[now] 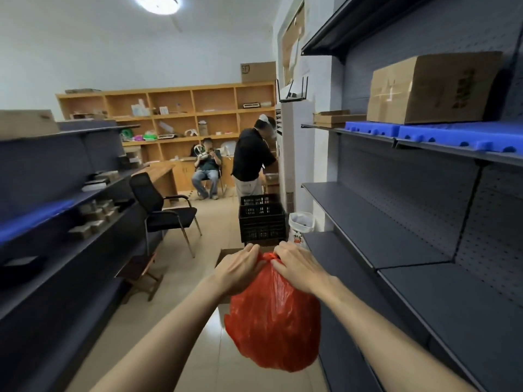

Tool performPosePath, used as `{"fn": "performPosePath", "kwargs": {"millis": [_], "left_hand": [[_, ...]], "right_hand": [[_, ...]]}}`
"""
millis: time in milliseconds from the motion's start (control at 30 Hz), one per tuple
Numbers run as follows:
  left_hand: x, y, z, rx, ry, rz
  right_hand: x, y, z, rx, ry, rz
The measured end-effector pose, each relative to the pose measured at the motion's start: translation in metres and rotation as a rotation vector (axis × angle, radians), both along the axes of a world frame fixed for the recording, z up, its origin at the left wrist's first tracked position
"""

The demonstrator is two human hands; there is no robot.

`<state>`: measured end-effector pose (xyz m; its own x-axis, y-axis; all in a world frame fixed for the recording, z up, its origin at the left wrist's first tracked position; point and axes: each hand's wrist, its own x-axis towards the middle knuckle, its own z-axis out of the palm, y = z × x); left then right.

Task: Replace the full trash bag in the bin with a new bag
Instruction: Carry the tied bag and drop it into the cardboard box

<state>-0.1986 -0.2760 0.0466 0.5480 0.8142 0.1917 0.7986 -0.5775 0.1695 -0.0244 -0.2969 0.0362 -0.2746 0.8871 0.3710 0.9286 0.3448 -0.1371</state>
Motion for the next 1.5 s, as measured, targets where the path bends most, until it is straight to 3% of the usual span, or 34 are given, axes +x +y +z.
{"fn": "performPosePath", "kwargs": {"millis": [233,700,1300,1500], "left_hand": [[-0.022,0.114,-0.013,0.033,-0.051,0.109],[-0.073,0.398,-0.007,0.132,-0.087,0.03],[-0.002,0.74,-0.072,-0.013,-0.005,0.063],[0.019,0.834,-0.088,-0.028,-0.066,0.113]], "right_hand": [[-0.022,0.128,-0.009,0.077,-0.001,0.072],[-0.067,0.4,0.004,0.031,0.105,0.086],[0.0,0.745,-0.072,-0.074,0.143,0.085],[0.016,0.847,-0.087,-0.066,0.161,0.113]]}}
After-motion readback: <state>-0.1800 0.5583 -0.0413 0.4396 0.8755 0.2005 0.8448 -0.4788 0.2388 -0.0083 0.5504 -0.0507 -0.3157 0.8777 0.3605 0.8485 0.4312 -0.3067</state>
